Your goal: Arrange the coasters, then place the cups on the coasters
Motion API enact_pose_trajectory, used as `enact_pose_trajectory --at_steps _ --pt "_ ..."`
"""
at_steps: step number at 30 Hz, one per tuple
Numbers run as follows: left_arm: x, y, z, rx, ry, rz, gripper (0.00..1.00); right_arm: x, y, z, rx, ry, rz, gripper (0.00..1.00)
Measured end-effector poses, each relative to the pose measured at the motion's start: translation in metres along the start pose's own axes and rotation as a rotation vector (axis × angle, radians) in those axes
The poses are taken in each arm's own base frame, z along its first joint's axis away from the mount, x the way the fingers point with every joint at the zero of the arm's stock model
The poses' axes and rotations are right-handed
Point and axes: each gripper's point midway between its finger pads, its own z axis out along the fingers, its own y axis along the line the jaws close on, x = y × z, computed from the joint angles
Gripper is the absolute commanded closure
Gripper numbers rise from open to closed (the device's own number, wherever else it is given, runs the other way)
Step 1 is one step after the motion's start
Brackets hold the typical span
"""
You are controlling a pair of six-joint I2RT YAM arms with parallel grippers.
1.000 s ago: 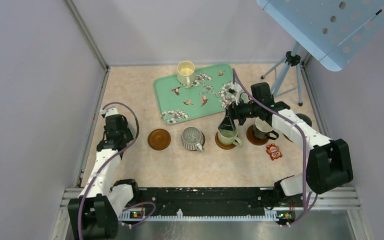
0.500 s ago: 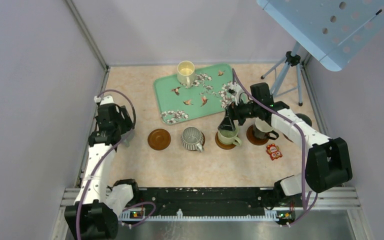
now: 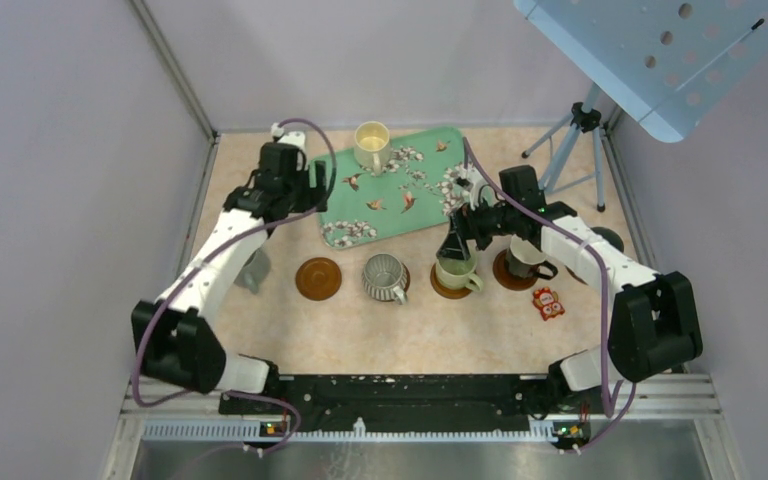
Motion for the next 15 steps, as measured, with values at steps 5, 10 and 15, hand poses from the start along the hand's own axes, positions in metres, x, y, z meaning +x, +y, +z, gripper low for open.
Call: enact_pose_trajectory --at_steps 5,10,15 --pt "-0.024 -0.055 0.048 0.068 -0.003 0.072 0.15 0.001 -0.005 0.0 0.031 0.003 0.001 0.13" --pt "-0.04 -0.101 0.1 0.108 0.004 0.092 0.17 0.001 -0.009 -0.001 0.049 0.005 0.001 0.13" --pt "-0.035 -0.128 0.143 0.114 0.018 0.089 0.18 0.001 -0.011 -0.001 0.063 0.006 0.002 0.13"
